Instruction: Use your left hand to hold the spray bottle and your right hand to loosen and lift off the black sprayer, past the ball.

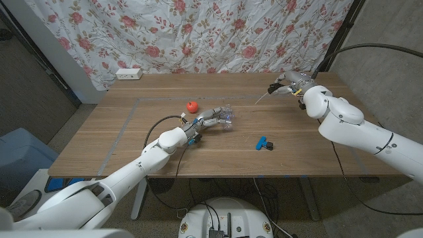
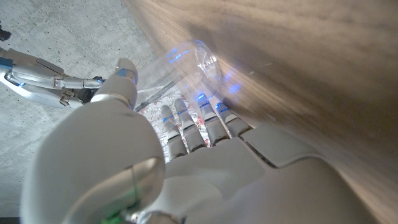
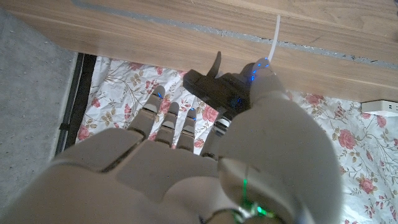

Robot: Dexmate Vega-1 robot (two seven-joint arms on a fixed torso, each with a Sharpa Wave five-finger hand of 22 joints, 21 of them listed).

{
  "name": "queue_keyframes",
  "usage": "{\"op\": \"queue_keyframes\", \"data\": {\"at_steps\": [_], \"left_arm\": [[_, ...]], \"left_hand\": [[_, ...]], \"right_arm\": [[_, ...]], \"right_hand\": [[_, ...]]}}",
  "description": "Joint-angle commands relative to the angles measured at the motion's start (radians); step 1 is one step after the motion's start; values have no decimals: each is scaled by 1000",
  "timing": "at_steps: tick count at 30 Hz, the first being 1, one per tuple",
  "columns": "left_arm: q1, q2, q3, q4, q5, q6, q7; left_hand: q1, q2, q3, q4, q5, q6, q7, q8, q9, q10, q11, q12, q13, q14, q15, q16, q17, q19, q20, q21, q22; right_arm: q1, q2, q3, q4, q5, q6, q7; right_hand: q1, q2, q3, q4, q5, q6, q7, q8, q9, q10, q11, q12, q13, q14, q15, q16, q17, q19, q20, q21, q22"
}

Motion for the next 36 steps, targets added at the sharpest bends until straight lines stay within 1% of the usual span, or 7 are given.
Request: {"op": "queue_keyframes", "data": {"at_steps": [1, 5, 13, 18, 19, 27, 36], "left_arm": [[-5, 6, 0, 2, -11, 10, -20], [-11, 8, 2, 5, -14, 14, -33], [-15, 9, 0, 10, -21, 14, -44], [-16, 12, -1, 9, -22, 16, -45], [-16, 11, -2, 9, -22, 15, -46], [-19, 11, -2, 16, -27, 13, -55], [-34, 6, 1, 37, -35, 9, -82]], "left_hand": [[-3, -15, -4, -2, 6, 0, -14, -18, 3, -21, 6, -5, -7, -22, -113, -5, -7, -7, 2, 4, 3], [-3, -29, -8, -4, 6, -10, -27, -41, 3, -47, 5, -9, -20, -48, -101, -8, -21, -10, -2, 4, 2], [-4, -46, -14, -1, 7, -42, -26, -101, 4, -122, 22, -15, -56, -117, -84, -11, -40, -17, -10, 4, 1], [-9, -56, -19, 1, 7, -70, -14, -139, 3, -155, 21, -15, -77, -153, -76, -11, -45, -21, -15, 3, 1], [-11, -59, -21, 2, 7, -91, -7, -160, 2, -168, 22, -14, -87, -169, -73, -11, -46, -25, -16, 2, 0], [-18, -68, -25, 4, 7, -116, -2, -202, 1, -219, 22, -18, -115, -221, -56, -15, -48, -50, -31, -4, -1], [-31, -90, -32, 4, 4, -161, 9, -264, 0, -291, 29, -19, -157, -306, -36, -17, -50, -80, -47, -6, -3]], "right_arm": [[9, 26, -29, 24, -5, -17, -3], [9, 27, -31, 27, -2, -9, -5], [9, 41, -42, 37, -5, -19, -18], [7, 57, -52, 50, -12, -30, -37], [7, 58, -53, 53, -11, -27, -38], [14, 75, -70, 70, -17, -45, -46], [19, 80, -84, 87, -18, -41, -54]], "right_hand": [[-11, 9, 1, -2, 5, 15, -6, 44, 30, 7, 1, 7, 2, 10, -4, 4, 4, 12, 4, 3, 4], [-11, 9, 1, -2, 5, 14, -6, 43, 29, 8, 0, 7, 2, 11, -3, 5, 4, 12, 4, 3, 4], [-11, 10, 1, -3, 6, 10, -6, 42, 26, 7, 2, 5, 3, 10, -4, 5, 5, 12, 5, 2, 4], [-11, 10, 1, -3, 6, 8, -6, 41, 24, 7, 2, 4, 3, 10, -4, 5, 6, 12, 4, 1, 4], [-11, 10, 1, -3, 6, 7, -6, 41, 24, 8, 2, 4, 3, 10, -4, 5, 6, 12, 4, 1, 4], [-12, 11, 1, -3, 6, 6, -6, 40, 22, 9, 2, 4, 3, 12, -4, 6, 7, 13, 4, 1, 4], [-12, 10, 1, -4, 6, 8, -6, 43, 23, 10, 1, 3, 4, 13, -5, 6, 7, 14, 5, 1, 4]]}}
